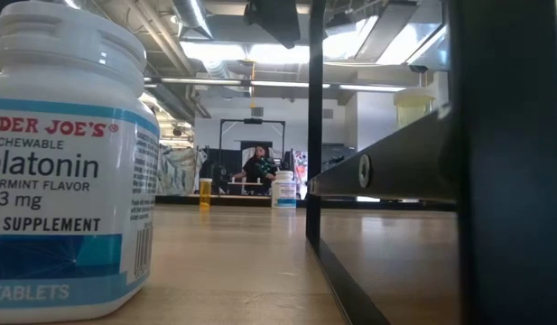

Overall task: Pick and place medicine bottles onto shelf by color
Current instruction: Put the bottom orange pill bottle on the shelf aligned with the other orange pill bottle

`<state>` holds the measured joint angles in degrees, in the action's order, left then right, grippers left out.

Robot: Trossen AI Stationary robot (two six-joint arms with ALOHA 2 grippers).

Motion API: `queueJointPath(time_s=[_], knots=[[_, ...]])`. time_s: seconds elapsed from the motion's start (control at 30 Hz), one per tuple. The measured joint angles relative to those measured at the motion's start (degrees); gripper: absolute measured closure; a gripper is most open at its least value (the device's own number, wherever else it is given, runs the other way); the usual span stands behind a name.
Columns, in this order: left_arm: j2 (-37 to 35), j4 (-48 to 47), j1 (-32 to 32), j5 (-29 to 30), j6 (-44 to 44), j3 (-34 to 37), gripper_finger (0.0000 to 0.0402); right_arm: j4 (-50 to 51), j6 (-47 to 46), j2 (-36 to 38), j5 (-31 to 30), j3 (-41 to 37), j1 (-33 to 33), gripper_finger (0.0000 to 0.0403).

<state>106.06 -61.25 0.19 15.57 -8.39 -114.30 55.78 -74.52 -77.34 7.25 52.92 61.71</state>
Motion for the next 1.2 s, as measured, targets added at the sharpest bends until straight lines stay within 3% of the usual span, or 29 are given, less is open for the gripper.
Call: queueJointPath(time_s=[0.5, 0.6, 0.87, 1.2], knots=[[0.00, 0.00, 0.00, -0.77, 0.00, 0.00, 0.0264, -0.75, 0.44, 0.02, 0.13, -0.32, -0.02, 0.0281], [0.00, 0.34, 0.02, -7.20, 1.85, 0.00, 0.0264, -0.75, 0.70, 0.02, 0.29, -0.34, -0.04, 0.0281], [0.00, 2.30, -0.04, -31.63, 6.59, 0.00, 0.0264, -0.75, 0.70, -0.01, 0.34, -0.36, -0.04, 0.0280], [0.00, 3.93, 0.07, -33.99, 7.02, 0.00, 0.0264, -0.43, 0.65, -0.24, 0.39, -0.70, -0.04, 0.0245]])
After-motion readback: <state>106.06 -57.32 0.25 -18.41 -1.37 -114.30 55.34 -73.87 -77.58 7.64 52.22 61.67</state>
